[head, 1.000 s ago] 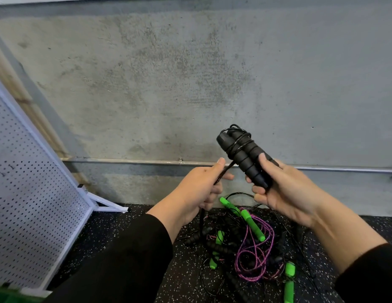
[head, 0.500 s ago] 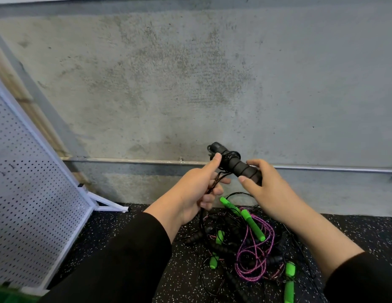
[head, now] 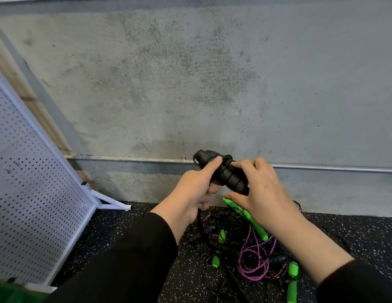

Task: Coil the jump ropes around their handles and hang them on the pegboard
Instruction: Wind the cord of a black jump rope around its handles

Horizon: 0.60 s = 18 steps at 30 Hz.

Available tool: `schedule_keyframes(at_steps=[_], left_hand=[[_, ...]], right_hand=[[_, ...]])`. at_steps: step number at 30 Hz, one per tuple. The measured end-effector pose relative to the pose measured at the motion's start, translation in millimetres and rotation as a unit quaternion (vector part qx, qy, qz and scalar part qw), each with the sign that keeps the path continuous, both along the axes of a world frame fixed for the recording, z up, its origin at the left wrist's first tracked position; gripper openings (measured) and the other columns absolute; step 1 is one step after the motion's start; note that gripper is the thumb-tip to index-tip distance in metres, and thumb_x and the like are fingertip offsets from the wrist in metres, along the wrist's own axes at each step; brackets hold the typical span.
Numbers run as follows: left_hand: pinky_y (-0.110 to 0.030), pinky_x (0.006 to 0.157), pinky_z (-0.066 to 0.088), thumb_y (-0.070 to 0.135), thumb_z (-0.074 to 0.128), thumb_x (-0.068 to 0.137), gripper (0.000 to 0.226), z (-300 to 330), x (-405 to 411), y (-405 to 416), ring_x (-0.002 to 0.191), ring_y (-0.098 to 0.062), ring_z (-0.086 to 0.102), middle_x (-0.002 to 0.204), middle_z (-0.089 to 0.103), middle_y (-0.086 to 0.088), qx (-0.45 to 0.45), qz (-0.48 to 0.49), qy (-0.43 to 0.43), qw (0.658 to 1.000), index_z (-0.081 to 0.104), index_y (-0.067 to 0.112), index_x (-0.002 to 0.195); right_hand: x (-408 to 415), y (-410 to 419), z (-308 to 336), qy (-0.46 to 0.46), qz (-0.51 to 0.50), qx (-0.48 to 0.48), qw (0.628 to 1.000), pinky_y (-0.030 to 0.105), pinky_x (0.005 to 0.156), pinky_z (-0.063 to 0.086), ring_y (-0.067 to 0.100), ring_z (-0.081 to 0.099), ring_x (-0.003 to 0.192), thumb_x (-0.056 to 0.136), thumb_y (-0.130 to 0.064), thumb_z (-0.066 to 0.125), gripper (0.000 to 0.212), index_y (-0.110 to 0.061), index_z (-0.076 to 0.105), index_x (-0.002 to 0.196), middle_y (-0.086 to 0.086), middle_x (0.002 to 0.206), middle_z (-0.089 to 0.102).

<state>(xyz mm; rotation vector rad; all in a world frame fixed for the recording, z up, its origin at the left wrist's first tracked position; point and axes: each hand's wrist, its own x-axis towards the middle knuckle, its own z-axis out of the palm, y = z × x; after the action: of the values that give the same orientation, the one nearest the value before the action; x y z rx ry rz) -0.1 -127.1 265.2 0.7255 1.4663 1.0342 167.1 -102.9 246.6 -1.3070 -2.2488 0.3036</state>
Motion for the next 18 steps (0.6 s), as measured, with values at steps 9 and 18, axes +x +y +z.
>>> schedule_keyframes(at_steps=[9, 18], left_hand=[[-0.023, 0.042, 0.019, 0.051, 0.060, 0.096, 0.037, 0.6, 7.3, 2.3, 0.043, -0.010, 0.021, 0.058, 0.045, 0.005, 0.039, -0.008, -0.035, 0.999, 0.066, 0.015, 0.088], [-0.025, 0.046, 0.015, 0.061, 0.060, 0.093, 0.043, 1.8, 3.5, 2.2, 0.046, -0.009, 0.019, 0.063, 0.044, 0.004, 0.049, -0.016, -0.093, 0.994, 0.055, 0.022, 0.074]], right_hand=[[3.9, 1.1, 2.1, 0.147, -0.002, -0.090, 0.985, 0.003, 0.087, 0.034, -0.006, 0.048, 0.101, 0.083, -0.025, 0.082, 0.067, -0.030, 0.046, 0.138, -0.010, 0.122, 0.041], [3.5, 2.0, 4.3, 0.095, 0.015, -0.019, 0.995, 0.011, 0.082, 0.040, 0.001, 0.050, 0.092, 0.078, -0.023, 0.086, 0.077, -0.035, 0.045, 0.142, -0.011, 0.113, 0.037]])
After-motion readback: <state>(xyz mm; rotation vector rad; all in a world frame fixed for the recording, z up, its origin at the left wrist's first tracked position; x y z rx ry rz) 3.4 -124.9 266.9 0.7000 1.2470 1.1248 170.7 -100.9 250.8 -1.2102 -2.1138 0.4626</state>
